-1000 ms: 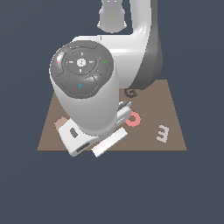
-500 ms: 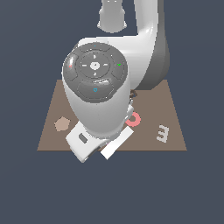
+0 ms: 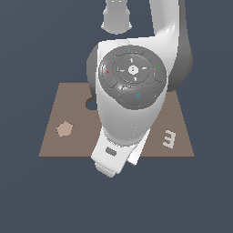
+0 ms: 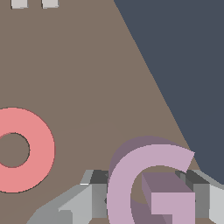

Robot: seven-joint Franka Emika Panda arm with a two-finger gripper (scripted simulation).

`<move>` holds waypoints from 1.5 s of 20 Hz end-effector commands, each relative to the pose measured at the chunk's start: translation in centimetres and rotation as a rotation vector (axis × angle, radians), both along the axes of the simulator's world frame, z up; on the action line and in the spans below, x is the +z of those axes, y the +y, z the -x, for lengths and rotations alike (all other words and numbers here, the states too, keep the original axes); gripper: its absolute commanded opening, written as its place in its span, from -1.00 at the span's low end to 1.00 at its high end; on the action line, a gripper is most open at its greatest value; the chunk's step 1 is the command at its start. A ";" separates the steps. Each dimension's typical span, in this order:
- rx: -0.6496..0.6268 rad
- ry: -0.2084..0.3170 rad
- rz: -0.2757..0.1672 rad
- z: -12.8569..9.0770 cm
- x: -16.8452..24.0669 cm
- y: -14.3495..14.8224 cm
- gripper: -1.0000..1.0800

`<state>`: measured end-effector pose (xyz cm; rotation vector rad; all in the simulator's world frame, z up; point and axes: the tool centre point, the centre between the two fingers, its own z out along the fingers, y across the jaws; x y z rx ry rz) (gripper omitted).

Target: Insert a designated object into the corresponding slot on a board.

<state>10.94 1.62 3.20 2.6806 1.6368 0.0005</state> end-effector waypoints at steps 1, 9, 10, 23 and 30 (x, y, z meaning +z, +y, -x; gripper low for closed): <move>0.107 -0.001 0.000 0.1 0.1 1.2 -1.00; 0.493 -0.001 0.000 1.5 0.2 5.1 -1.00; 0.542 -0.001 0.000 1.8 0.2 5.6 -1.00; 1.185 -0.002 0.001 7.3 0.5 9.8 -1.00; 1.517 -0.002 0.001 11.0 0.6 10.4 -1.00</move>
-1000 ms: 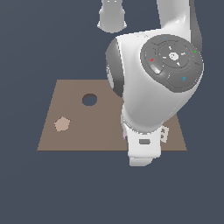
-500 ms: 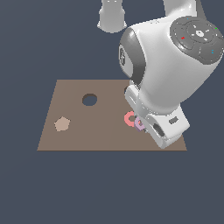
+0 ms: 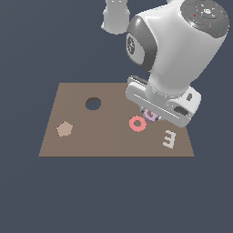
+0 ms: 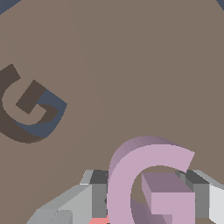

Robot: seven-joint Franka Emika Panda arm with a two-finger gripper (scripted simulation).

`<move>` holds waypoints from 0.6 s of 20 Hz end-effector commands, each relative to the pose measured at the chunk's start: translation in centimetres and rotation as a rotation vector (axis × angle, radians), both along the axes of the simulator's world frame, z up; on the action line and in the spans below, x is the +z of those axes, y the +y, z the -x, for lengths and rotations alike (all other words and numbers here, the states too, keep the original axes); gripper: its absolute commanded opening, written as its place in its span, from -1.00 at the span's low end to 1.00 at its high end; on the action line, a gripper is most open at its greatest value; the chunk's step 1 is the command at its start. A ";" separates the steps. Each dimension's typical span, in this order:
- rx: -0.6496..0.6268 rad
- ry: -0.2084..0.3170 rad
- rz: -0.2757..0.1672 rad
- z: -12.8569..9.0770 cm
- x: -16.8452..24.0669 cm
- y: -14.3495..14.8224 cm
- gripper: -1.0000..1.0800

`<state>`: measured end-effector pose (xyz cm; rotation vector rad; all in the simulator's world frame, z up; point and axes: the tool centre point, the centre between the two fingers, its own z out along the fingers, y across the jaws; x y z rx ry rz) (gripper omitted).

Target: Insert a designated object into the corresponding slot on a board.

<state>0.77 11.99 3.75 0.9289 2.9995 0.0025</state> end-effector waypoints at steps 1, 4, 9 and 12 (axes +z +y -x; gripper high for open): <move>0.119 -0.001 0.000 1.3 0.1 0.0 -1.00; 0.254 0.000 0.001 2.8 0.1 -0.2 -1.00; 0.467 0.000 0.001 5.1 0.1 -0.9 -1.00; 0.575 0.000 0.001 6.2 0.2 -1.5 -1.00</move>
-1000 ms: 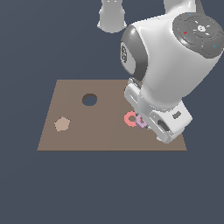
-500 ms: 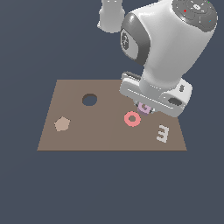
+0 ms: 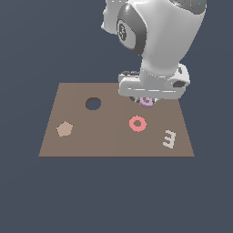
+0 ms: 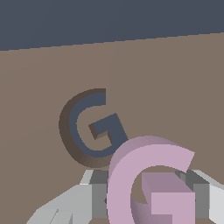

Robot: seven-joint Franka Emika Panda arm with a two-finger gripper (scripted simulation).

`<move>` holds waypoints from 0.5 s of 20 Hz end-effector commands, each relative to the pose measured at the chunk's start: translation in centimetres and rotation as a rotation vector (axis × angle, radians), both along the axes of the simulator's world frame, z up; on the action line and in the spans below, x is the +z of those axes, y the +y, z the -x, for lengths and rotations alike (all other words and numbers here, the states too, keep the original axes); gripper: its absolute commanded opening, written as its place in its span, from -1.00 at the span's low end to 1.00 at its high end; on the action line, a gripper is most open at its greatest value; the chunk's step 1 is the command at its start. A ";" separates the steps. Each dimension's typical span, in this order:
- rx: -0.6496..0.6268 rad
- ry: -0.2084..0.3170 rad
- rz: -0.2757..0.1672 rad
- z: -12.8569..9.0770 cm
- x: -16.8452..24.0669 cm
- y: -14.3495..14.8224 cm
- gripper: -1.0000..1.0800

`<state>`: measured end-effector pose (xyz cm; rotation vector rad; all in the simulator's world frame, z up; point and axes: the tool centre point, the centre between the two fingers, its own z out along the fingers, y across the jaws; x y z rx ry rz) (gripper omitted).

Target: Insert a designated object into the corresponding slot on a board.

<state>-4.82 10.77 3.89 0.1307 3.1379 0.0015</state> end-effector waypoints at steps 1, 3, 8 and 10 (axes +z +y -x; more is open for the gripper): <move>0.090 0.000 0.000 0.9 0.0 -0.5 -1.00; 0.150 0.000 0.000 1.4 0.1 -0.9 -1.00; 0.271 0.000 0.001 2.4 0.1 -1.8 -1.00; 0.309 0.000 0.001 2.7 0.1 -2.1 -1.00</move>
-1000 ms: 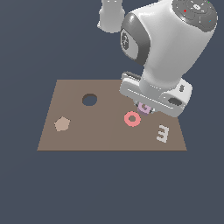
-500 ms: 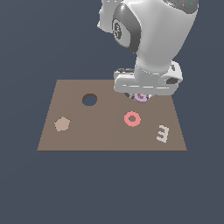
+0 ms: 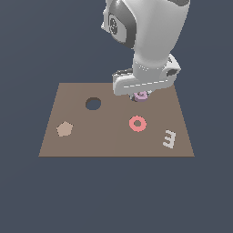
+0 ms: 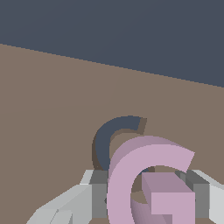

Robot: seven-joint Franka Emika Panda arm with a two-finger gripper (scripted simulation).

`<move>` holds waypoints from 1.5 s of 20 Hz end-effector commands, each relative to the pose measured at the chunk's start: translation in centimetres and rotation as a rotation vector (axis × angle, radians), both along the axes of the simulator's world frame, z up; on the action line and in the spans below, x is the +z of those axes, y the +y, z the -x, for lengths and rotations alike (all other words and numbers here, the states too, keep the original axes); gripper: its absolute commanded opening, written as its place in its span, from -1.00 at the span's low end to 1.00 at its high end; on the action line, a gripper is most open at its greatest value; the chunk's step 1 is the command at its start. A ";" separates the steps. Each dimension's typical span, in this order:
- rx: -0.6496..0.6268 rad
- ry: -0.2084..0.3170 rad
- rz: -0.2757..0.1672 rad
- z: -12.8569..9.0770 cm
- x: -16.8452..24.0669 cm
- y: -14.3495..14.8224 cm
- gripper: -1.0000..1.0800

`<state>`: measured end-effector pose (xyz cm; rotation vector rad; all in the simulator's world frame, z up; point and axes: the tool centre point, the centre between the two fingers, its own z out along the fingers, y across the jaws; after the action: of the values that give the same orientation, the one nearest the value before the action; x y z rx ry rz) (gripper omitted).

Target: Insert a designated object into the corresponding slot on a board.

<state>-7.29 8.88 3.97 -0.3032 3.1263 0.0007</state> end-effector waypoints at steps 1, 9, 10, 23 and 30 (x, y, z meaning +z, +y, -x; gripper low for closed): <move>0.050 0.000 0.000 0.4 0.0 -0.4 -1.00; 0.138 0.000 0.000 0.9 0.1 -1.2 -1.00; 0.143 0.000 0.000 0.9 0.1 -1.3 -1.00; 0.151 -0.001 0.001 1.0 -1.0 -1.4 0.92; 0.151 -0.001 0.001 1.0 -1.0 -1.4 0.92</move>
<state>-8.26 7.47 3.01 -0.5378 3.0942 -0.0004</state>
